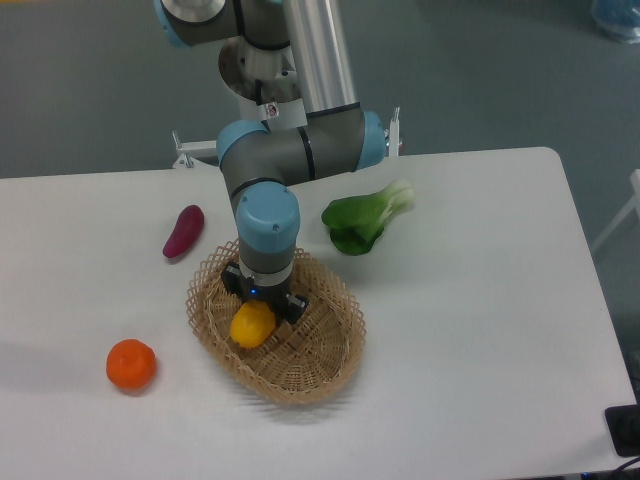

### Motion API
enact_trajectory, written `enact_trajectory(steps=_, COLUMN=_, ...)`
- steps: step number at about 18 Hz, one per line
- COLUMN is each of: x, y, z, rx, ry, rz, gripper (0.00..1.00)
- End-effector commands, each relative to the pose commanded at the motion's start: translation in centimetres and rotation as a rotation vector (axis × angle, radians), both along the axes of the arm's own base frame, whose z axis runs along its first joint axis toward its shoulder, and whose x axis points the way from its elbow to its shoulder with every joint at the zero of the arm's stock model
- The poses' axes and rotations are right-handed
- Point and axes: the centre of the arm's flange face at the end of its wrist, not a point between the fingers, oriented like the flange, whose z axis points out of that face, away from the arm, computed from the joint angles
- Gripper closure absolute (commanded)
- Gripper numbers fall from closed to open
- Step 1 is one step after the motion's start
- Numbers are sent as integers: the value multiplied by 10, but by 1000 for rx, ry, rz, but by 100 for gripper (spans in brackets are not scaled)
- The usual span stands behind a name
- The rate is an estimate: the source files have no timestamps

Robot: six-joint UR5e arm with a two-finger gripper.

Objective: Pick up the mango from the basket
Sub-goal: 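Lower the gripper onto the yellow mango and close on it, then lift the mango out of the basket and carry it beside the bok choy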

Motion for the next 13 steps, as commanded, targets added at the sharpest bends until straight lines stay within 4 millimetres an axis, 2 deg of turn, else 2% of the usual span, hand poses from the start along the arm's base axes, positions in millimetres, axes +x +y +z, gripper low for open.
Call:
enact_trajectory(steps=1, x=0, y=-1, z=4, rx=7, ry=4, rz=-2, gripper=70)
enact_trajectory(steps=6, x=-27, y=-3, z=27, rx=43, ry=35, rz=35, gripper=70)
enact_trajectory(steps=10, x=-59, y=-3, z=49, rx=72, ry=68, rz=74, gripper=70)
enact_trajectory(steps=13, x=-84, y=-13, z=58, rx=83, ry=85, rz=105, gripper=69)
